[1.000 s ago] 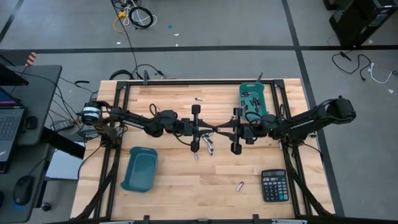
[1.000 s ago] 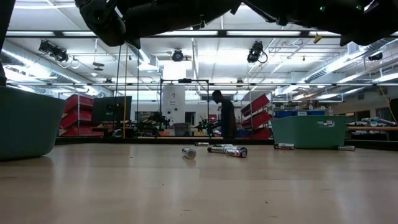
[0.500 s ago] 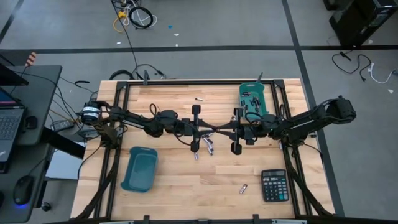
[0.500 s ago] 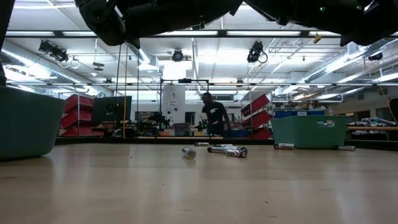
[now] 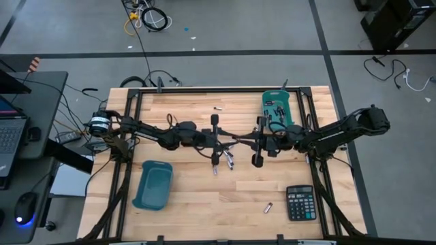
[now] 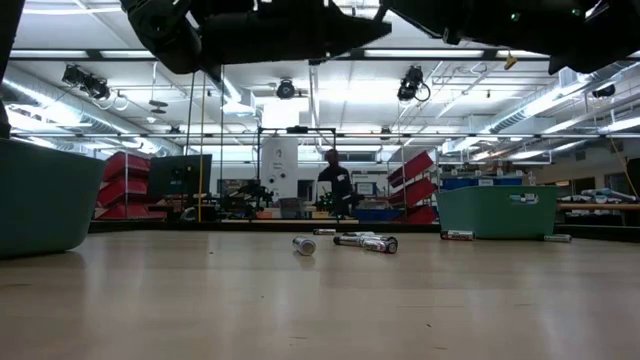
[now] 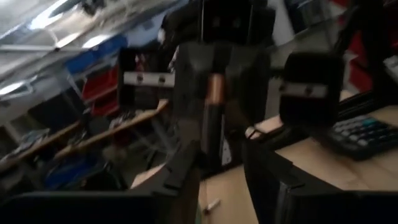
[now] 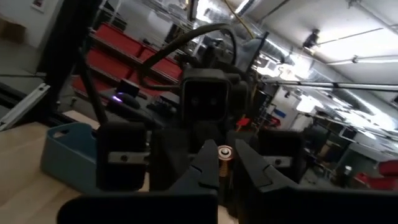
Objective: Sort batteries
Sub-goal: Put the black battery into the green bin
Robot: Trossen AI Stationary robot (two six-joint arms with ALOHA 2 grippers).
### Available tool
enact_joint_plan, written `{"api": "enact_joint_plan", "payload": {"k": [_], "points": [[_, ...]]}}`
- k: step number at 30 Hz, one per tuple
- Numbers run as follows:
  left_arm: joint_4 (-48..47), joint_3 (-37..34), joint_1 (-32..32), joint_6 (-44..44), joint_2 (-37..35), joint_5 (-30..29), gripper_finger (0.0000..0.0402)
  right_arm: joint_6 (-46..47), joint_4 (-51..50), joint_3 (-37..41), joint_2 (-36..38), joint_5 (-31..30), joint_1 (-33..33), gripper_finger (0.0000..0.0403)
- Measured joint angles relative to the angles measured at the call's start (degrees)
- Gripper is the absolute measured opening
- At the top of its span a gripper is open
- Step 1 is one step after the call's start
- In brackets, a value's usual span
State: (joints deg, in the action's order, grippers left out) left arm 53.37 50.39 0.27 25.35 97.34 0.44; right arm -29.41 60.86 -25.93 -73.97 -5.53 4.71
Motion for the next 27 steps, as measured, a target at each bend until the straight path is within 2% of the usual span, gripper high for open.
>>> {"api": "enact_joint_plan", "payload": {"k": [6, 13, 19, 23, 27], "points": [[-3.5, 0.0, 0.0, -0.3, 0.0, -2.5, 0.0151, 1.7, -0.4, 0.0, 0.2, -1.7, 0.0, 0.0012], [-8.0, 0.0, 0.0, -0.5, 0.0, -9.5, 0.0153, 1.9, 0.1, 0.0, 0.6, -5.9, 0.0, 0.0012], [-11.3, 0.0, 0.0, -0.5, 0.0, -18.3, 0.0153, 2.7, -0.6, 0.0, 1.7, -17.0, 0.0, 0.0012], [-11.9, 0.0, 0.0, -0.6, 0.0, -20.3, 0.0153, 2.7, -1.2, 0.0, 1.7, -24.8, 0.0, 0.0012], [-13.0, 0.0, 0.0, -0.6, 0.0, -22.8, 0.0153, 1.8, -3.7, 0.0, 2.6, -42.3, 0.0, 0.0012]]}}
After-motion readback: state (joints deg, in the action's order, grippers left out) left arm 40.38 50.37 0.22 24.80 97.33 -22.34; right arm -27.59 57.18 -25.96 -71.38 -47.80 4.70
